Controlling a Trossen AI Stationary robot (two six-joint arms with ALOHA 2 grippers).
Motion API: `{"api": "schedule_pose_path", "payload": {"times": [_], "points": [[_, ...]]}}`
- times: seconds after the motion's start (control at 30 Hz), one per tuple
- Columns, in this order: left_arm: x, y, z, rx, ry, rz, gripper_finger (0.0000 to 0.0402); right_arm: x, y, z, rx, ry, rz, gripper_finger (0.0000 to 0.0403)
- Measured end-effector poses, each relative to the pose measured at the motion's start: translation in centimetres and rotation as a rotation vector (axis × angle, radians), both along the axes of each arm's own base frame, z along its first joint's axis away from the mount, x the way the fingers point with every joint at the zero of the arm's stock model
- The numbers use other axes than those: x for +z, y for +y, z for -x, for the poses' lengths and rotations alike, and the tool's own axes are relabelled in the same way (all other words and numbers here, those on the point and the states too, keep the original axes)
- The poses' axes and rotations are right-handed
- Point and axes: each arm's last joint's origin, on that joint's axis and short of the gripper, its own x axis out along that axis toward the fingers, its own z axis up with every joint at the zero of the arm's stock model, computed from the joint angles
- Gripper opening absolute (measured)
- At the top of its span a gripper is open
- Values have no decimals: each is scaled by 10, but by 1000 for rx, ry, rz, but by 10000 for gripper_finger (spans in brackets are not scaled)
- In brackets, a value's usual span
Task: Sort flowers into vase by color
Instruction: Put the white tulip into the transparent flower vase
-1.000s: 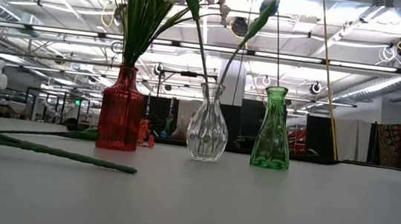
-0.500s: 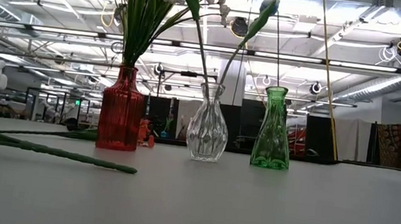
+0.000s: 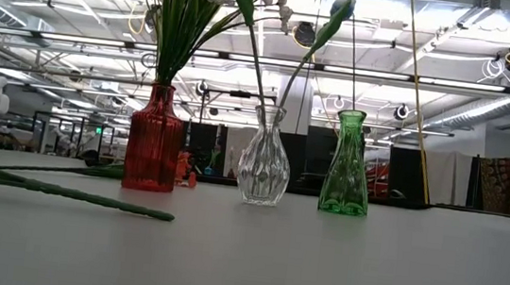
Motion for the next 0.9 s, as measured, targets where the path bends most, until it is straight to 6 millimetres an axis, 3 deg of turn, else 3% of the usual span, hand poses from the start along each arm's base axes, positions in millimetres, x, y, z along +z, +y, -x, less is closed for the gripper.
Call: {"api": "schedule_pose_path", "payload": {"times": [0.2,0.57,0.77,0.9], "points": [[-45,-5,-13,-38,141,90,349,-15,-17,-14,-31,83,-38,0],[-109,-4,16,-24,305,220,349,-28,-25,-8,-46,214,-70,0],[-147,13,22,29,438,285,349,-24,-28,-8,-48,190,-86,0],[-166,23,27,70,507,325,349,-10,-32,2,-45,149,-113,0]]}}
